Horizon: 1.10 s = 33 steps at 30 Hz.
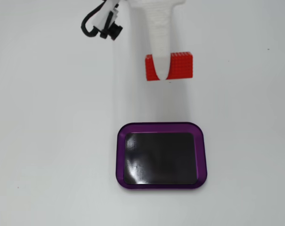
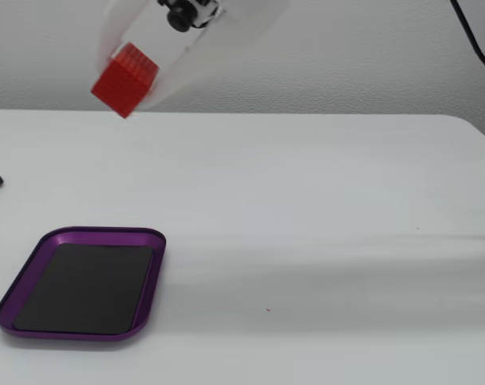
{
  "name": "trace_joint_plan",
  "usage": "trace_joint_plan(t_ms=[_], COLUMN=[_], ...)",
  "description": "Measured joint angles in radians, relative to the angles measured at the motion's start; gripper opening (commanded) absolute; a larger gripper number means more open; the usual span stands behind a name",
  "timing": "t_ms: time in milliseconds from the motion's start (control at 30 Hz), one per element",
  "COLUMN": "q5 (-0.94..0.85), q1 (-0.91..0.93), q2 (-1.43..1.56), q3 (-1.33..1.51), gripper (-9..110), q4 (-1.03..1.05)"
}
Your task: Remove the cube from the box.
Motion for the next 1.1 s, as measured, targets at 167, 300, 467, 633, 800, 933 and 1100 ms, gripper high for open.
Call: trace_joint_plan(t_ms=[167, 300, 467, 633, 800, 933, 1100], q5=[0.000, 0.000, 0.000, 0.000, 0.000, 0.000, 0.000], q1=[0.000, 0.000, 0.002, 0.000, -0.003, -0.003, -0.003], q2=[0.202, 0.322, 0.391, 0.394, 0.397, 0.397, 0.397], q3=[0.382, 0.640, 0.850, 0.948, 1.014, 1.075, 1.134], gripper=[0, 0, 0, 0, 0, 0, 0], q4=[-0.170, -0.279, -0.402, -0.471, -0.520, -0.565, -0.611])
